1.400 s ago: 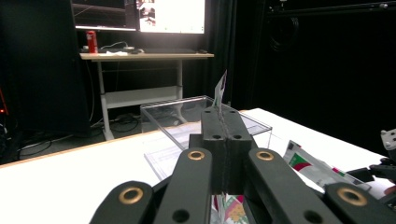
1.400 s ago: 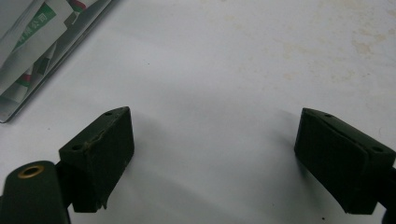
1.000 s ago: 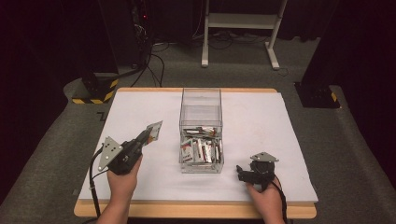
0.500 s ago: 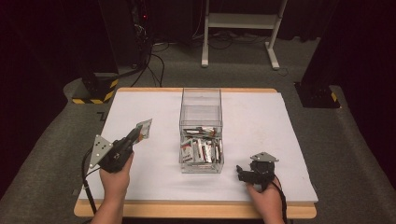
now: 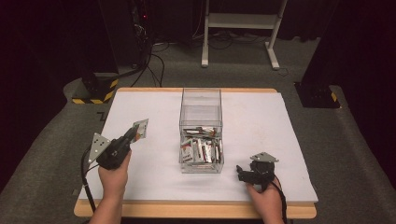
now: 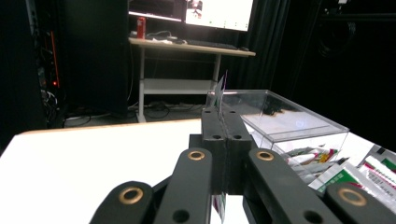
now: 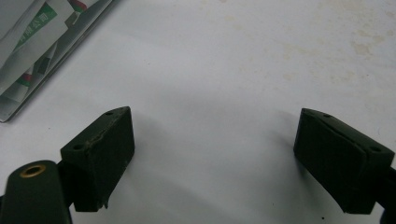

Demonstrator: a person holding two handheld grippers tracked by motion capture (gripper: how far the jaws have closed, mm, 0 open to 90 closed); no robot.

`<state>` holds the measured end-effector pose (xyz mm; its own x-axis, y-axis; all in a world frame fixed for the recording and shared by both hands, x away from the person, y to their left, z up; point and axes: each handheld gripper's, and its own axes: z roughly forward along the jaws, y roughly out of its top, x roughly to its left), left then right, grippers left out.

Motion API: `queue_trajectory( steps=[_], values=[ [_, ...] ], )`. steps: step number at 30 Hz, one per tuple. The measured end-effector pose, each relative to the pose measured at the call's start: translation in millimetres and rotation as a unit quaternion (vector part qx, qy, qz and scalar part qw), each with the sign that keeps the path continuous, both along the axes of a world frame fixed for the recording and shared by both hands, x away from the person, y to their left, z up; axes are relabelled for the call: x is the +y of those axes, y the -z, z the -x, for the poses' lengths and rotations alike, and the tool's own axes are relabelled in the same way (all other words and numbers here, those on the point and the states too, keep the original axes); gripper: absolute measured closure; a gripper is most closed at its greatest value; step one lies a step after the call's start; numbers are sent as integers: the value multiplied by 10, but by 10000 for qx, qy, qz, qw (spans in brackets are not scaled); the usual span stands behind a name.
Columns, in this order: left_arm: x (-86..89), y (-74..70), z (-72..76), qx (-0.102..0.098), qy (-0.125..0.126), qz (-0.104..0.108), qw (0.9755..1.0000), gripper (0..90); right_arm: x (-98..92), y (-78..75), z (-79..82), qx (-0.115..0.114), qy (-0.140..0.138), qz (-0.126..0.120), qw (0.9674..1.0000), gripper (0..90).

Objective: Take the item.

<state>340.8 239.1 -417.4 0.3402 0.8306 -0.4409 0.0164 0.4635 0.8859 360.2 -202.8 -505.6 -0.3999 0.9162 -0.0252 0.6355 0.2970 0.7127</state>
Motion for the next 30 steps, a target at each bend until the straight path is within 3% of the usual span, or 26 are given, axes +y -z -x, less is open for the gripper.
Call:
queue_trajectory(
  steps=[18,19,26,30],
  values=[
    [4,226,-173,354,-25,-67,9993,900,3,1,2,-6,7,0,10000,126],
    [-6,239,-185,368,-38,-2,9993,900,3,0,3,-2,7,-1,10000,126],
    [-16,354,-252,572,1,-106,9983,900,2,1,2,-10,4,2,10000,127],
    [-50,401,-287,653,20,-44,9979,900,3,0,2,-8,3,0,10000,127]
  ],
)
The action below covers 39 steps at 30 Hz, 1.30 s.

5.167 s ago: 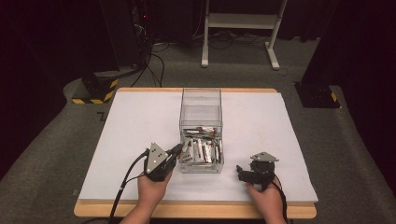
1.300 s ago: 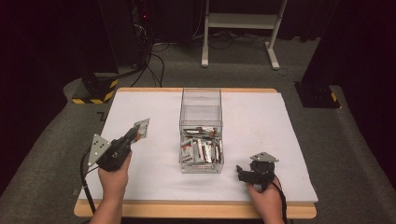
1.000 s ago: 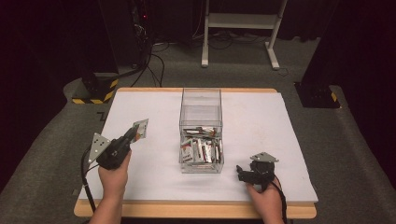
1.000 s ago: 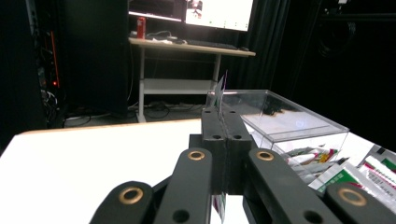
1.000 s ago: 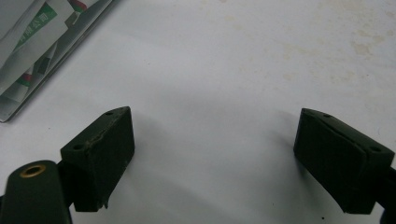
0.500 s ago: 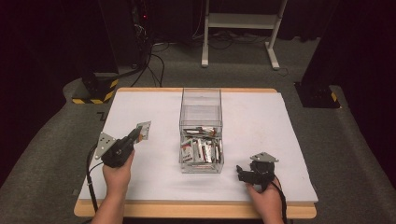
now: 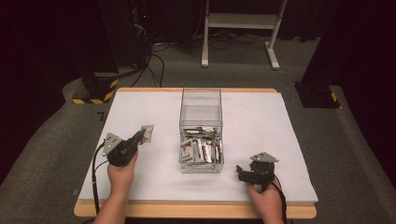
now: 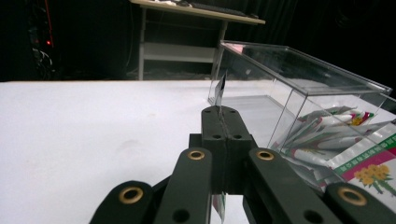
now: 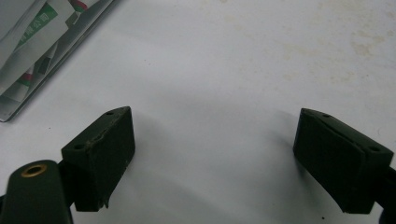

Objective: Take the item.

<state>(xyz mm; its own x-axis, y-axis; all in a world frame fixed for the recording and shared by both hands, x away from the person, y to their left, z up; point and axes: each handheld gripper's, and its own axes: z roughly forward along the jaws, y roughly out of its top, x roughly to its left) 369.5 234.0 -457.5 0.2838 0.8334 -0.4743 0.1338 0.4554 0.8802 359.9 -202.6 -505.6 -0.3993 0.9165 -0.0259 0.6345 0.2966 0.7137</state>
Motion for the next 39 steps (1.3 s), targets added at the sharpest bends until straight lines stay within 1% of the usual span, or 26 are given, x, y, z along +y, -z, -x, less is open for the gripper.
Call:
queue_trajectory(
  steps=[1,3,5,6,7,9,11,12,14,15,16,17,19,22,23,25,26,34,36,37,39],
  values=[
    [-2,11,-5,23,26,-68,10000,900,0,0,0,0,0,0,10000,128],
    [-25,25,-19,43,37,-48,10000,900,0,0,0,0,0,1,10000,127],
    [-36,42,-27,77,60,-133,9999,900,0,0,0,-1,0,0,10000,128],
    [-54,48,-37,65,38,-76,9999,900,0,0,0,-2,-1,1,10000,128],
    [-53,60,-41,90,62,-162,9998,900,0,0,0,-3,-1,2,10000,128],
    [-73,77,-53,113,53,-151,9998,900,0,0,1,-4,-3,3,10000,129],
    [-75,92,-58,141,65,-213,9997,900,1,0,2,-10,-8,5,10000,131],
    [-80,100,-61,135,55,-141,9998,900,1,0,2,-10,-9,5,10000,131],
    [-80,118,-73,168,34,-102,9998,900,1,0,2,-8,-9,4,10000,131],
    [-72,133,-77,200,45,-168,9996,900,1,0,2,-9,-9,4,10000,131],
    [-77,149,-88,226,33,-132,9997,900,1,0,2,-9,-8,2,10000,131],
    [-72,163,-94,249,42,-158,9996,900,1,0,2,-9,-9,3,10000,131],
    [-75,180,-104,284,21,-121,9995,900,1,0,2,-9,-9,4,10000,131],
    [-69,207,-120,329,22,-140,9994,900,1,0,2,-8,-8,2,10000,131],
    [-73,211,-124,333,15,-89,9994,900,1,0,2,-10,-8,3,10000,131],
    [-69,222,-129,348,24,-87,9994,900,1,0,2,-10,-9,4,10000,131],
    [-66,226,-131,362,26,-114,9993,900,1,0,2,-10,-9,4,10000,131],
    [-62,255,-157,432,3,-123,9990,900,2,1,3,-27,-14,13,10000,134],
    [-57,259,-159,446,14,-157,9989,900,2,0,4,-26,-14,10,10000,135],
    [-62,259,-162,447,11,-123,9989,900,2,0,5,-26,-17,11,10000,136],
    [-60,265,-166,463,9,-154,9988,899,4,0,6,-26,-10,9,10000,137]
  ],
)
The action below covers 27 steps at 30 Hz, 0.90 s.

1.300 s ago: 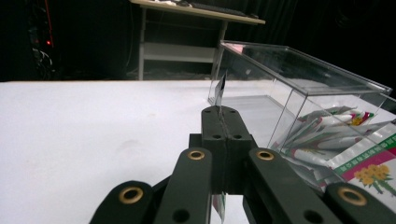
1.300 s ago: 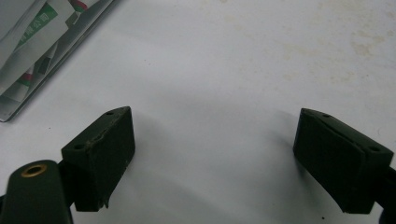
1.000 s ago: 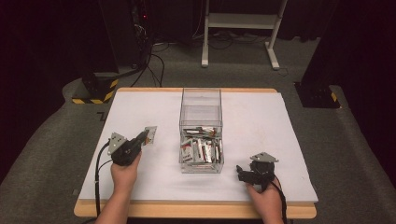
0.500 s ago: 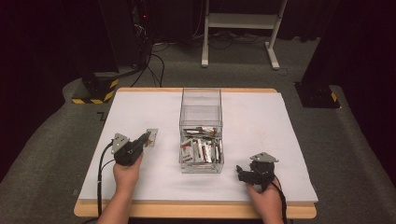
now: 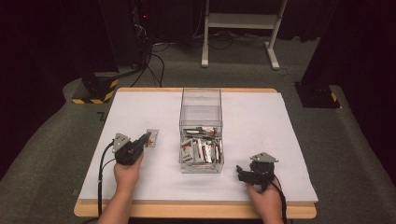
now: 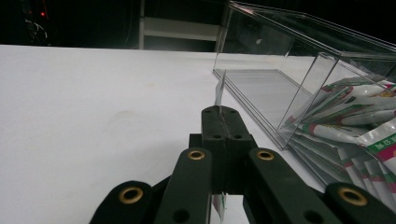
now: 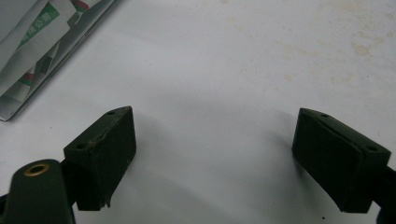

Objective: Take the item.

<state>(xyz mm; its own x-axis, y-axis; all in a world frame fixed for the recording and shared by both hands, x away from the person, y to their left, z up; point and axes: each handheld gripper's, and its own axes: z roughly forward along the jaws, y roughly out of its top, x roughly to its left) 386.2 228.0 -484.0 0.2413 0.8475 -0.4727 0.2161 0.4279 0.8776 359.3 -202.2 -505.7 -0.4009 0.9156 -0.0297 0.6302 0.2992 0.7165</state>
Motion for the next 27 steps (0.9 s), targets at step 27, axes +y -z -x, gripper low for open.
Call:
queue_trajectory(
  steps=[27],
  values=[
    [219,-43,-43,-103,-589,-475,9971,639,4,-2,8,-17,-20,8,10000,149]
  ],
)
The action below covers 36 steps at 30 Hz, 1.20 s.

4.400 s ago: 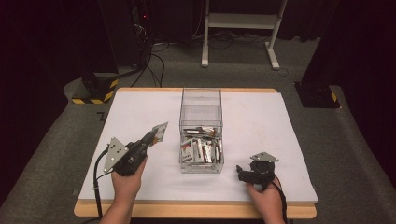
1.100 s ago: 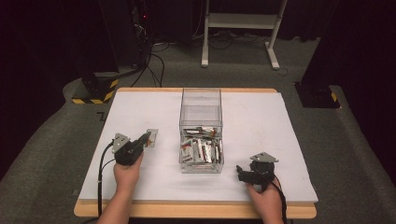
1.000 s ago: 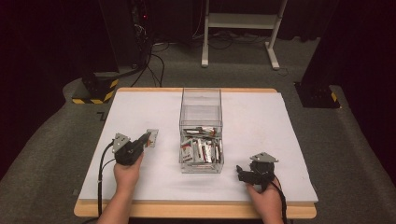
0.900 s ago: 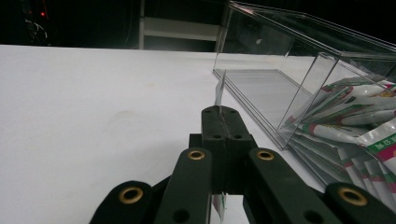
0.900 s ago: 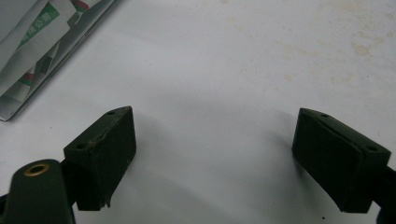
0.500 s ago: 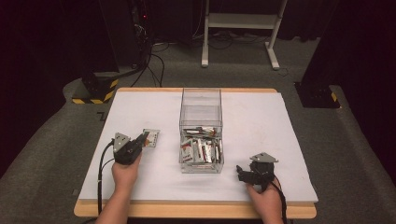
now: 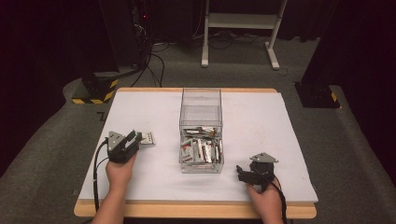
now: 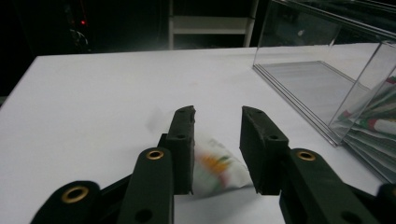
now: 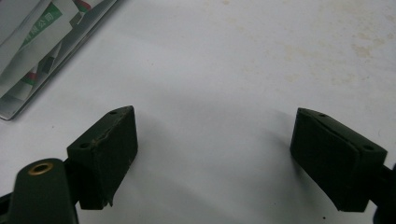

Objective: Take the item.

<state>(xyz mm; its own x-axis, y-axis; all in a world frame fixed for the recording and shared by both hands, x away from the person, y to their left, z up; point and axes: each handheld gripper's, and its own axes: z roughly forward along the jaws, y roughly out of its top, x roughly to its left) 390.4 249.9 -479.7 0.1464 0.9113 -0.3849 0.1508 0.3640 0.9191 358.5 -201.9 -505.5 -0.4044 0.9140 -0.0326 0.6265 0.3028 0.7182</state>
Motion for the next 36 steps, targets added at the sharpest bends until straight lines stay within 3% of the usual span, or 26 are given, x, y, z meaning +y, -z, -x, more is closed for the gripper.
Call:
queue_trajectory(
  steps=[5,6,11,13,16,21,26,30,31,36],
  values=[
    [52,-32,21,-27,-38,87,10000,637,-1,-1,0,15,0,-10,10000,150],
    [66,-25,27,26,26,8,10000,637,0,-1,1,19,5,-16,10000,150],
    [32,-5,31,75,87,122,9999,628,-2,-1,-1,18,0,-16,10000,150],
    [31,-4,49,120,176,11,9998,618,-3,-1,-2,18,-1,-17,10000,150],
    [-9,-19,71,88,219,115,9997,615,-3,0,-2,21,2,-23,10000,150],
    [-53,-32,134,189,384,-11,9991,596,-6,-1,-5,23,-5,-23,10000,150],
    [-130,-43,203,248,475,11,9986,585,-7,-1,-6,31,-6,-30,10000,149],
    [-161,-46,265,320,576,-133,9977,575,-7,-1,-7,33,-9,-35,10000,149],
    [-183,-42,274,332,584,-60,9977,569,-7,-1,-7,34,-9,-35,10000,150],
    [-209,28,340,542,742,-319,9953,542,-8,-1,-7,33,-10,-32,10000,150]
  ],
)
